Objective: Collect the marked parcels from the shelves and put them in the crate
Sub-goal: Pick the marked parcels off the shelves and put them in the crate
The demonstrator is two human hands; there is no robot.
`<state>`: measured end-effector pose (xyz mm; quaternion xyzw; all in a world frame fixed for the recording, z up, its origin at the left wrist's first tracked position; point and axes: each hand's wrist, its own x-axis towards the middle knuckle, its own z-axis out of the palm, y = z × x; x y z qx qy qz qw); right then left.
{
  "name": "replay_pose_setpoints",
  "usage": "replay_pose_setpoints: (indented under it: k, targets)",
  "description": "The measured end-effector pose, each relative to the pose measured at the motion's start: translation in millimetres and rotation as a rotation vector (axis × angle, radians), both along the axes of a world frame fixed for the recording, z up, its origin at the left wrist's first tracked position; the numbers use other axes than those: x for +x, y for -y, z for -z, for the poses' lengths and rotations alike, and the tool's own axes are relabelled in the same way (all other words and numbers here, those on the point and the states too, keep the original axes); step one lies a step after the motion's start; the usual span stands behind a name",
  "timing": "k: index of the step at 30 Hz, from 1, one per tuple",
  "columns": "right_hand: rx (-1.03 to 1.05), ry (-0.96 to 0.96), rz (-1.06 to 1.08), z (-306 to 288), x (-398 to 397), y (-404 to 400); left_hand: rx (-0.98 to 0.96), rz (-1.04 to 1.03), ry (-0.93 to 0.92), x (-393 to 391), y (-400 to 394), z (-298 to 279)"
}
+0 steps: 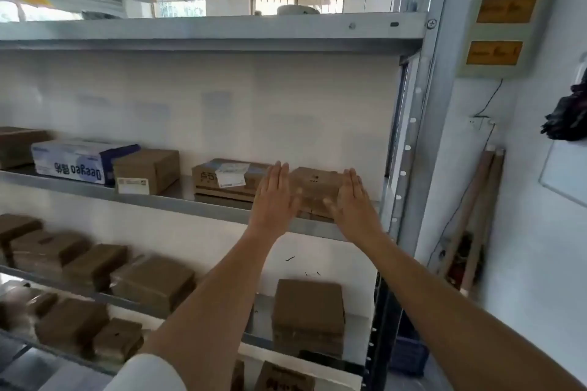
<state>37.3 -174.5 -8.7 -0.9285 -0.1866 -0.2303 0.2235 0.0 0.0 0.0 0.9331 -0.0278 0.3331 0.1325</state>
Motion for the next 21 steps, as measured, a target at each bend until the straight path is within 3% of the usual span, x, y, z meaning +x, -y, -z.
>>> replay_pose_setpoints:
  k: [4,7,10,13,16,21]
  targets:
    - [0.113,-0.099,0.051,8.5,9.6,-10.2,-0.386,0.129,-0.144,37.4,-10.9,8.0]
    - [0.389,-0.270,0.046,7.4,12.7,-16.6,-0.779,0.229,-0.219,51.2,-10.4,10.3]
    - [0.613,-0.271,0.085,3.1,14.9,-20.2,-1.003,0.271,-0.327,53.1,-7.6,5.7]
    - [0.733,-0.254,0.130,-5.6,14.2,-20.9,-1.196,0.365,-0.247,60.7,-3.8,-2.3]
    - [0.854,-0.189,0.116,-24.7,13.1,-14.7,-1.294,0.394,-0.160,69.9,-5.6,-21.9]
    - [0.937,-0.171,0.042,-50.7,15.4,-11.5,-1.259,0.389,-0.208,80.1,-5.8,-42.1]
